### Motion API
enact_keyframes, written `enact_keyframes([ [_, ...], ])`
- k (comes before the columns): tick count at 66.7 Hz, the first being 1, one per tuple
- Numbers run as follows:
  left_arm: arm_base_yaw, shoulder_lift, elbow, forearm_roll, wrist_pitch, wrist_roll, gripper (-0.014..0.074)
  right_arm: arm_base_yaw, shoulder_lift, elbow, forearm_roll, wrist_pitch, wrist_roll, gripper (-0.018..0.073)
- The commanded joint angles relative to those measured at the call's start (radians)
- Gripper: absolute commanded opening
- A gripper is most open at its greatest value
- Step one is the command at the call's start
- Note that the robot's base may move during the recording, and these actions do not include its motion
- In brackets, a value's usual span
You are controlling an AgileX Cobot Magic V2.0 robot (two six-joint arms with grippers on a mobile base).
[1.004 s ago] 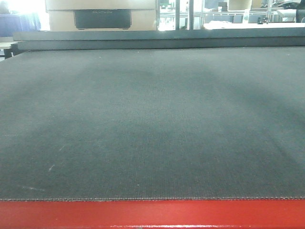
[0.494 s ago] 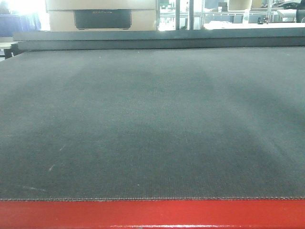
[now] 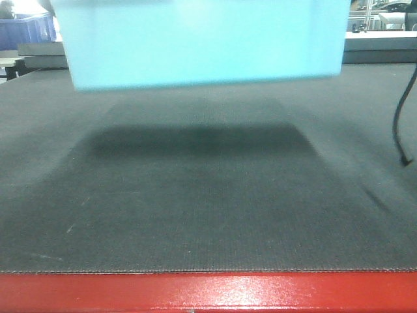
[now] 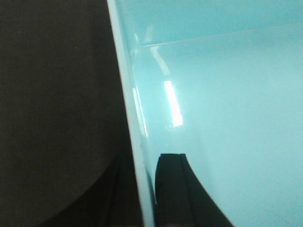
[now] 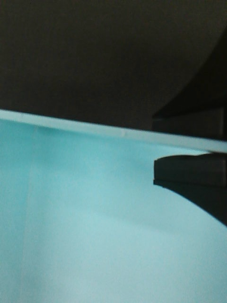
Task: Fetch blue bin and place on conveyor start
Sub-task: 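Lower the bin onto the grey belt and open both grippers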
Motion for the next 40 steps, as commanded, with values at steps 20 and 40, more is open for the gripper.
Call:
enact_keyframes([
  [20, 0.043, 0.089, 0.045, 0.023, -0.104, 0.010, 0.0077, -0.005, 0.085, -0.006, -0.040, -0.049, -0.018, 0.0130],
  [40, 0.043, 0.046, 0.041, 0.021, -0.057, 0.010, 0.0561, -0.006, 0.044, -0.008, -0.041, -0.032, -0.018, 0.0532],
])
